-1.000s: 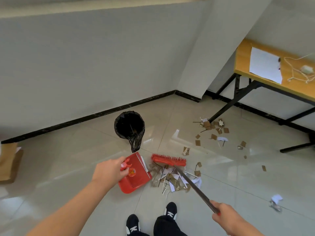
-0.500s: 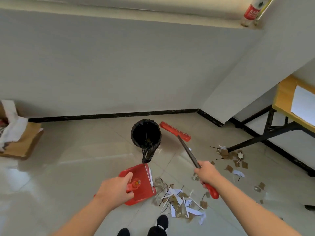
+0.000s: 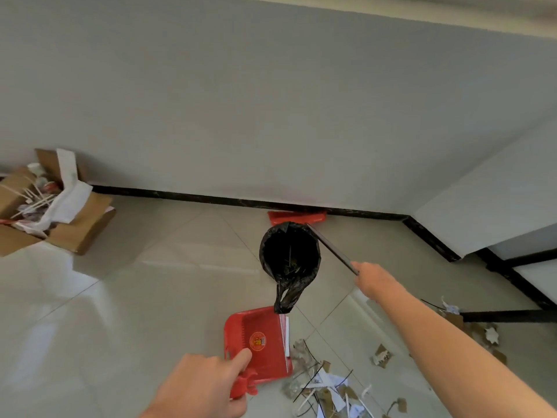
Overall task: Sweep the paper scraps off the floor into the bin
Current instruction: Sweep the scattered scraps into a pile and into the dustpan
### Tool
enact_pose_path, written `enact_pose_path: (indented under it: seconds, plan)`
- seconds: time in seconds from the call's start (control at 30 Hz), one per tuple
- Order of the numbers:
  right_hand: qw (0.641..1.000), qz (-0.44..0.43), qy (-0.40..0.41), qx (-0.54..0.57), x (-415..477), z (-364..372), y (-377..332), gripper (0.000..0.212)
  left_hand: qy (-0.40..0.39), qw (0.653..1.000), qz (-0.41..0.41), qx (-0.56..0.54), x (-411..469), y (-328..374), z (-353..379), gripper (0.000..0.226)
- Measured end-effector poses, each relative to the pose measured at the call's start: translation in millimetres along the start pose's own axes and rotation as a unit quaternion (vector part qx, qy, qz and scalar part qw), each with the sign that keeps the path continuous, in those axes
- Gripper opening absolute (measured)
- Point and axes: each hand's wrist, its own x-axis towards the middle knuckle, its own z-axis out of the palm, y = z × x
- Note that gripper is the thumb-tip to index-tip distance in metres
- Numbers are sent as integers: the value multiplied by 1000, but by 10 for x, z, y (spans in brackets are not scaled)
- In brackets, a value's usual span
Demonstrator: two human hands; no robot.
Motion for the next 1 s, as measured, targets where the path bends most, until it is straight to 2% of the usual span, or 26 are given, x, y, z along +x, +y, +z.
enact_pose_path:
  seconds: [0.03, 0.1, 0.17, 0.23, 0.43, 0.5, 0.53, 0.6, 0.67, 0.77, 0.9, 0.93, 1.0]
  plan:
    - [1000, 2, -1, -30, 107, 42, -20, 48, 23, 1000, 6, -2, -9, 17, 72, 39]
    - [995, 19, -8, -94, 153, 87, 2, 58, 4, 999, 29, -18, -1, 21, 90, 44]
    - [990, 37, -13, -138, 63, 165, 144, 72, 13, 999, 44, 6, 29, -33, 45, 44]
    - [984, 57, -15, -167, -41, 266, 356, 78, 26, 998, 48, 24, 24, -76, 9, 41]
    - [982, 95, -79, -146, -673, 778, 944, 79, 5, 998, 55, 40, -10, -85, 20, 47]
    - [981, 101, -85, -144, -1001, 1005, 1033, 81, 49, 996, 60, 49, 45, -70, -7, 43]
    - [981, 105, -94, -135, -1173, 1096, 1058, 81, 62, 996, 51, 43, 76, -62, -42, 37]
    - [979, 117, -130, -102, -1561, 1265, 1039, 81, 2, 1000, 19, 20, 127, -39, -143, 31]
    - [978, 123, -164, -31, -1992, 1471, 913, 76, -11, 1000, 9, 15, 150, -46, -186, 31]
    - [976, 129, -167, 56, -2612, 1880, 715, 75, -12, 1000, 13, 17, 111, -48, -196, 29]
    - [952, 180, -219, 113, -3195, 2385, 570, 70, -23, 999, 26, 16, -35, -42, -137, 25]
    - [951, 177, -216, 130, -3312, 2465, 520, 68, -22, 999, 28, 16, -77, -48, -116, 24]
    - [964, 156, -158, 149, -3555, 2545, 504, 61, -19, 999, 36, 15, -133, -59, -85, 23]
